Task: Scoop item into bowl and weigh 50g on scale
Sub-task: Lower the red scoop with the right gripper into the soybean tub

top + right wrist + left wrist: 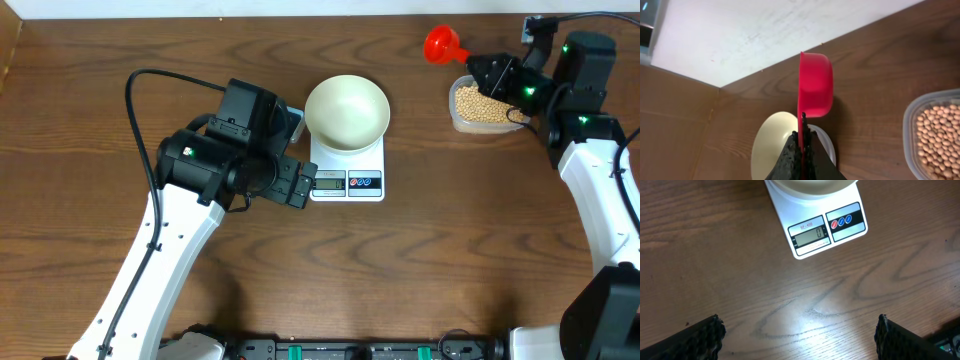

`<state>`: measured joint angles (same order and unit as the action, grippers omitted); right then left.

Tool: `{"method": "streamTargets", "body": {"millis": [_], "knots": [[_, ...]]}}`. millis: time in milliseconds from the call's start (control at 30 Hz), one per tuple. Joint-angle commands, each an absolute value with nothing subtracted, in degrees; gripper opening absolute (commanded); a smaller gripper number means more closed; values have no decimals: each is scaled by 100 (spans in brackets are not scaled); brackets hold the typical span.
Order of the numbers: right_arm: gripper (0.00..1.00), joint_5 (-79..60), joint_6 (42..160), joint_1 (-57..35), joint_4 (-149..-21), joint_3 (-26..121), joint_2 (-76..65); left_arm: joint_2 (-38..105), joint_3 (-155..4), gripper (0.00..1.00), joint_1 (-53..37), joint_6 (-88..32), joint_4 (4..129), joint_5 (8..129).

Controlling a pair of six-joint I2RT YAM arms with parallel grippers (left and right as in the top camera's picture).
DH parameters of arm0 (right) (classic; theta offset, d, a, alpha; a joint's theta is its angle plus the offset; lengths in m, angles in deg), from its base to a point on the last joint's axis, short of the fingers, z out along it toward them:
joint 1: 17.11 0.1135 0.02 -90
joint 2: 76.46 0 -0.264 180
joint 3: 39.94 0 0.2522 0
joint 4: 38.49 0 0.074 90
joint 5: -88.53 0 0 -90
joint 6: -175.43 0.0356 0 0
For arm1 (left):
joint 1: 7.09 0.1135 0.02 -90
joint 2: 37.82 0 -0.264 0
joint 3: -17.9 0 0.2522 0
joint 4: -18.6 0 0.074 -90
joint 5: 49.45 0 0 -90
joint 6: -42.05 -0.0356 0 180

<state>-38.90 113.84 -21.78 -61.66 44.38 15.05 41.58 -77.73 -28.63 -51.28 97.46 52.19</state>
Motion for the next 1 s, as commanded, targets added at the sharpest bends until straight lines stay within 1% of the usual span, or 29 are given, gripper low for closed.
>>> {"method": "streamTargets", "body": {"millis": [0,167,300,433,600,733,867,967], "knots": [[1,-3735,11327,-2210,-6301,4561,1509,4116,-7718,98,-2865,-5222,9748,5160],[1,-3737,11325,-2291,-6399,4582,1509,4116,-7718,98,-2865,-5222,9748,5160],[1,-3735,11222,-2447,-6793,4770,1511,4116,-7718,98,-2865,-5222,9748,5160],[1,-3345,10759,-2562,-7672,5282,1511,4116,-7718,98,-2865,-5222,9748,5160],[1,-2240,10018,-2558,-9103,6296,1549,4116,-7718,98,-2865,-5222,9748,5160],[1,-1623,9550,-2558,-10216,6980,1728,4116,-7718,98,-2865,-5222,9748,5160],[1,-1381,9288,-2558,-10946,7094,1911,4116,-7718,98,-2865,-5222,9748,5160],[1,-1339,9065,-2551,-11173,7094,2047,4116,-7718,98,-2865,-5222,9748,5160]]}}
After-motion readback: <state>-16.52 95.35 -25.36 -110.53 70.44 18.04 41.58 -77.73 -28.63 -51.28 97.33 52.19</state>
